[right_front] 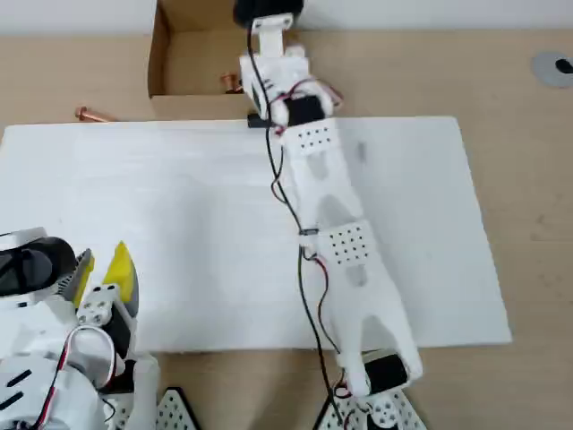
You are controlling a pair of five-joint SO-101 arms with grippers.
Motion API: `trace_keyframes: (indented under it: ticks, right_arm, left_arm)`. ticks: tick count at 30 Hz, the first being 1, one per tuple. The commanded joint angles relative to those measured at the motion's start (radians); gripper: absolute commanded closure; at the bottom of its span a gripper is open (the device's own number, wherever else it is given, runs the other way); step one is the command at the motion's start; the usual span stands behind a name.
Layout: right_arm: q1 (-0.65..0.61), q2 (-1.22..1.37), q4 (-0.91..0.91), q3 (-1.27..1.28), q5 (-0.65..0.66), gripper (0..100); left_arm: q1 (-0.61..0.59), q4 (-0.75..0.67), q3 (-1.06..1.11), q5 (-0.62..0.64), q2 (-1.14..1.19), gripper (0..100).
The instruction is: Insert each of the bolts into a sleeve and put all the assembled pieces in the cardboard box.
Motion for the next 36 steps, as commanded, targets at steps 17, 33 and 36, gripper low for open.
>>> trace_keyframes:
  ticks: [17,33,36]
  right_arm:
    - [-0.047,-0.305,0.647,-0.030,-0.126,73.1]
    - [-0.119,-0.024,0.577,-0.035,-0.207,54.3]
    - [-0.119,0.001,0.546,-0.035,-0.209,51.7]
  left_arm:
    - [-0.126,-0.005,0.000,-0.006,-0.105,86]
    - [-0.126,-0.005,0.000,-0.006,-0.105,86]
    - [-0.126,-0.006,0.015,-0.006,-0.105,86]
